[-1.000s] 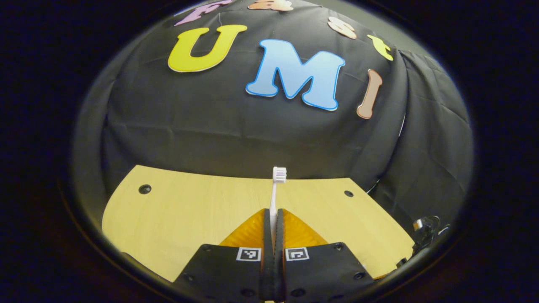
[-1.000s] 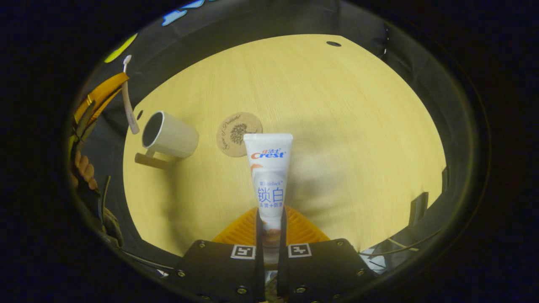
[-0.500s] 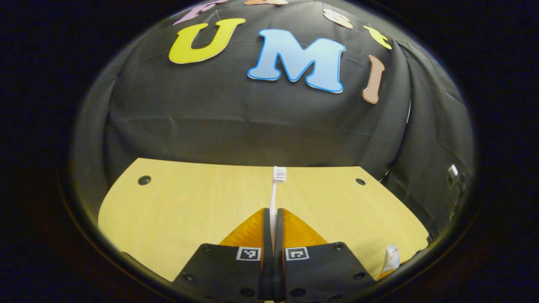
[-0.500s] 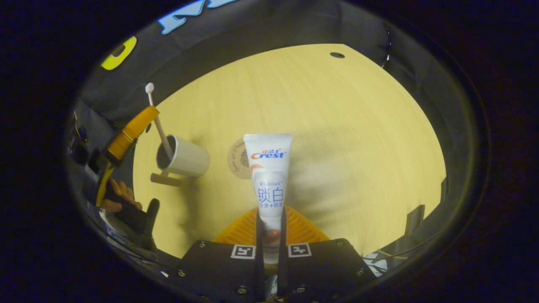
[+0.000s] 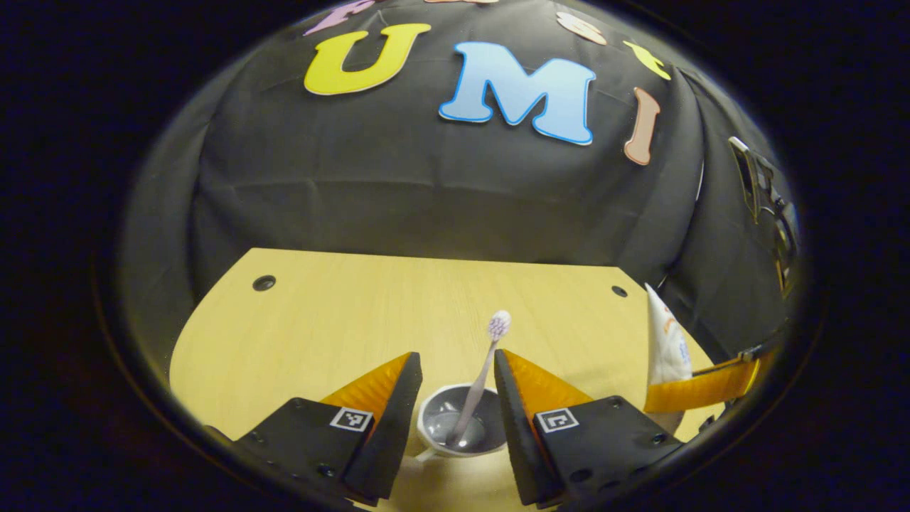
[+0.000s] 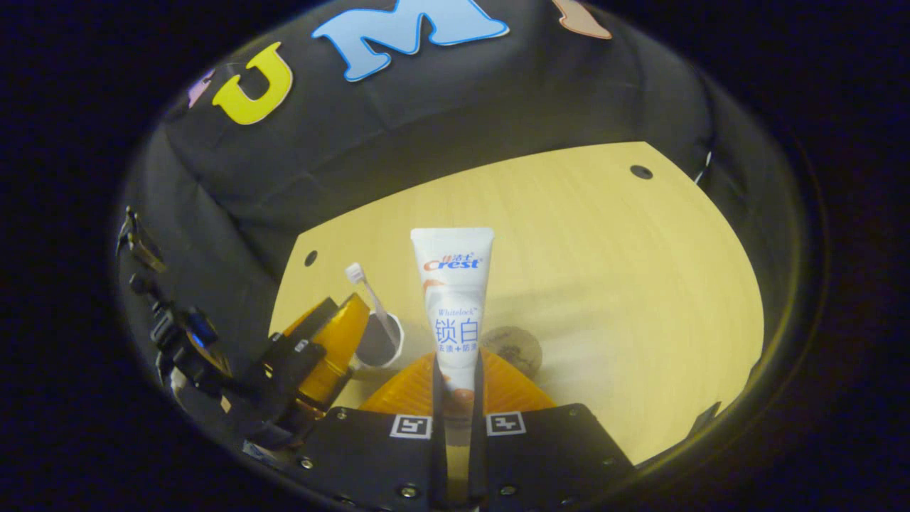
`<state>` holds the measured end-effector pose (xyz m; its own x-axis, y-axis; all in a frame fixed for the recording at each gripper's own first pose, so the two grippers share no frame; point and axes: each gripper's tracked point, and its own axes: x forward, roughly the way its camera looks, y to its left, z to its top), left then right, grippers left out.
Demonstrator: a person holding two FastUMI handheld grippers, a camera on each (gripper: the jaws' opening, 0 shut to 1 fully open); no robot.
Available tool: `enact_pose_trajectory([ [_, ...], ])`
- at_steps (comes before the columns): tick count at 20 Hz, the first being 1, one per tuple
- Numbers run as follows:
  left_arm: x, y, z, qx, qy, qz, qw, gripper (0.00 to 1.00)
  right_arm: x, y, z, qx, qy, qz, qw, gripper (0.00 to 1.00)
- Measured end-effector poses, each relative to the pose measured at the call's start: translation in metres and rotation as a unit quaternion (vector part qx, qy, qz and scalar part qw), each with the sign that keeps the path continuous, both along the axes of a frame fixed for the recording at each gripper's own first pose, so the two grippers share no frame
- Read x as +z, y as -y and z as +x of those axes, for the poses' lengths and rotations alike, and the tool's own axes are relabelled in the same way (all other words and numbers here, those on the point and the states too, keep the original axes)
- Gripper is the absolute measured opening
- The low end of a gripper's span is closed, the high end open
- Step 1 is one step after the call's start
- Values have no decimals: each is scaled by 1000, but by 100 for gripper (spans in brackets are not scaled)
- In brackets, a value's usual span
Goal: Put the toothbrush and toothpaste on the desktop into the cup, then pick up the cup and place it on the coaster on the desktop.
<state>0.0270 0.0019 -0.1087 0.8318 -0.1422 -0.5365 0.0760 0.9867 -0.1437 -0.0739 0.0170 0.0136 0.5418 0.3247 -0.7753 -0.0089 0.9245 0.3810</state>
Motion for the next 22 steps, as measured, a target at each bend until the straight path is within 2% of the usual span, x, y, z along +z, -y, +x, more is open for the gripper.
enact_pose_trajectory([
  [6,11,-57,-39,39,-12,14,999,68,23,10,4,3,36,39,999,13],
  [11,17,-102,-72,70,-24,25,997,68,20,4,8,-19,57,69,996,13],
  [15,17,-126,-94,87,-36,33,995,69,18,3,9,-37,89,52,994,13],
  [20,17,-137,-106,92,-42,35,994,69,22,7,15,-33,125,27,991,12],
  [22,16,-136,-110,91,-44,34,994,70,19,4,17,-31,132,22,991,27],
])
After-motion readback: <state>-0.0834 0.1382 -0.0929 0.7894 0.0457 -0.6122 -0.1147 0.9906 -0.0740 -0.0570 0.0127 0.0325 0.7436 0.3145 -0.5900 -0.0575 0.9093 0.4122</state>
